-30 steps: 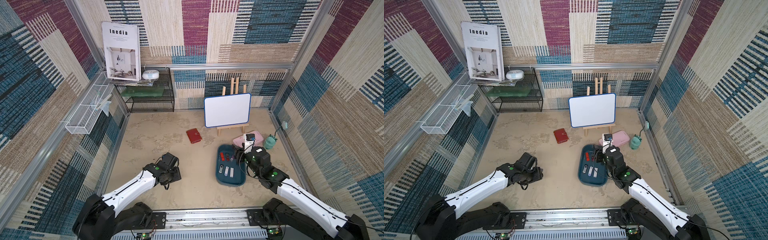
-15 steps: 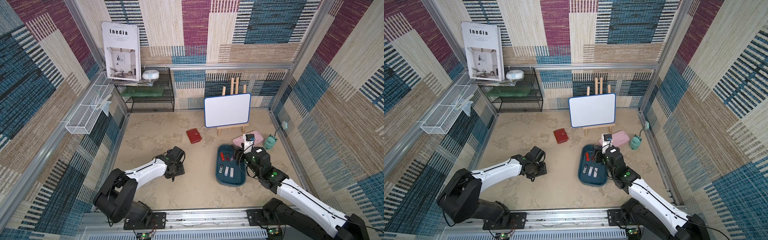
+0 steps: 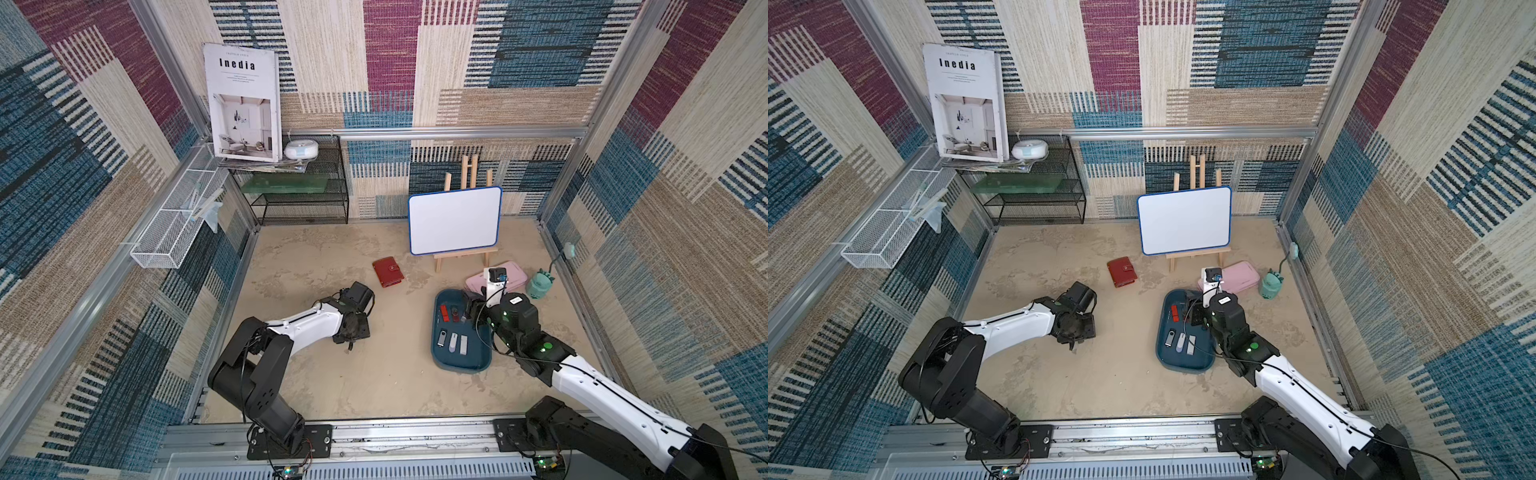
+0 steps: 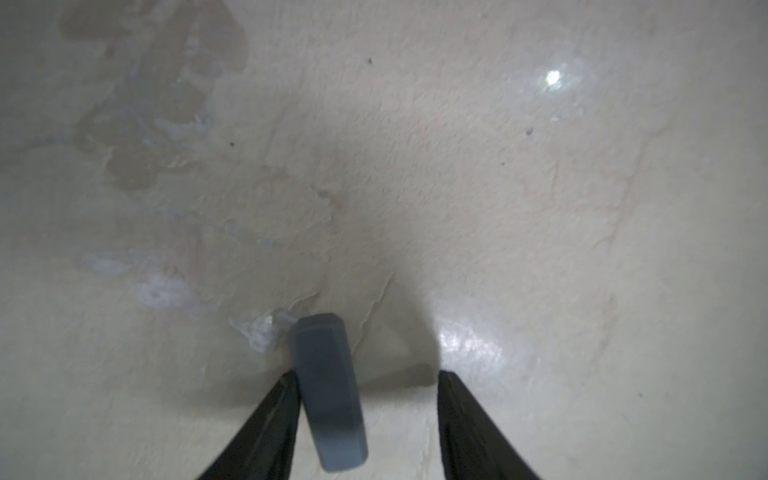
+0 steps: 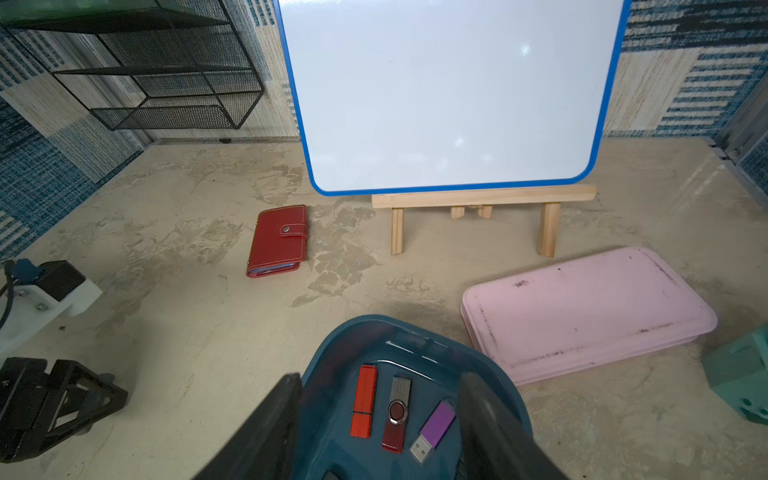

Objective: Put the usb flash drive into the storage box
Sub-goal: Pick up the USB flash from the center of the board.

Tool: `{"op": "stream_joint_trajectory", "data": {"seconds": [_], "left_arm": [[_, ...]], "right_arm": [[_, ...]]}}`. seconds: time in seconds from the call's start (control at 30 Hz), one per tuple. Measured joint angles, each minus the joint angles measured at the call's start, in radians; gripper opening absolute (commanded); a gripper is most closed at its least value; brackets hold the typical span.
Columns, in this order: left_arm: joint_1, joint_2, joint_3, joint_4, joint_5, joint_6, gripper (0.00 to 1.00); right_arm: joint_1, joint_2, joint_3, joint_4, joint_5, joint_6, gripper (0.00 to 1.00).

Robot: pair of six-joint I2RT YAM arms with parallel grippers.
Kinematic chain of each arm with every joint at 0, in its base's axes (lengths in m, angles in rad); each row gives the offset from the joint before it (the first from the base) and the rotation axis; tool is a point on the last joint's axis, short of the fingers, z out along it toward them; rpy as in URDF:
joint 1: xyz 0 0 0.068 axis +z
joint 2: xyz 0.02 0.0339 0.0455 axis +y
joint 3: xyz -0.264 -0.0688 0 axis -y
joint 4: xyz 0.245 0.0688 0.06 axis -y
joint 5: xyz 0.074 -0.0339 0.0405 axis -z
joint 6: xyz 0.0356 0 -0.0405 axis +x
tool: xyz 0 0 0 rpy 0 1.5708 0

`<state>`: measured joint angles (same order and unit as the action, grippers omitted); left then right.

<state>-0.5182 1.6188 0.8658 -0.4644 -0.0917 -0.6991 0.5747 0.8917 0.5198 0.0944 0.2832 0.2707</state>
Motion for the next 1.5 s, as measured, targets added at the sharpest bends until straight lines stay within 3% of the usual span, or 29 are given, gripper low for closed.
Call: {"op": "stream_joint_trajectory", "data": {"seconds": [0.7,0.93,1.13,1.3,1.5], "left_arm": [[-0.035,0.043,0.003,-0.016,-0.124,0.018,0.22],[-0.042,0.055,0.016,-0.034,-0.136,0.018,0.12],[-0.046,-0.02,-0.006,-0.058,-0.097,0.021,0.08],[-0.101,-0.17,0.012,-0.12,-0.023,0.014,0.08],[-0.299,-0.239,0.126,-0.146,0.002,-0.053,0.06]], "right_arm": [[0.0,0.017,0.006,0.0,0.011,0.002,0.64],[-0.001,0.016,0.006,-0.001,0.011,0.003,0.64],[-0.001,0.008,0.006,-0.001,0.016,0.006,0.64],[-0.001,-0.027,0.003,-0.018,0.06,0.019,0.64],[-0.003,-0.132,-0.064,-0.022,0.194,0.059,0.64]]}}
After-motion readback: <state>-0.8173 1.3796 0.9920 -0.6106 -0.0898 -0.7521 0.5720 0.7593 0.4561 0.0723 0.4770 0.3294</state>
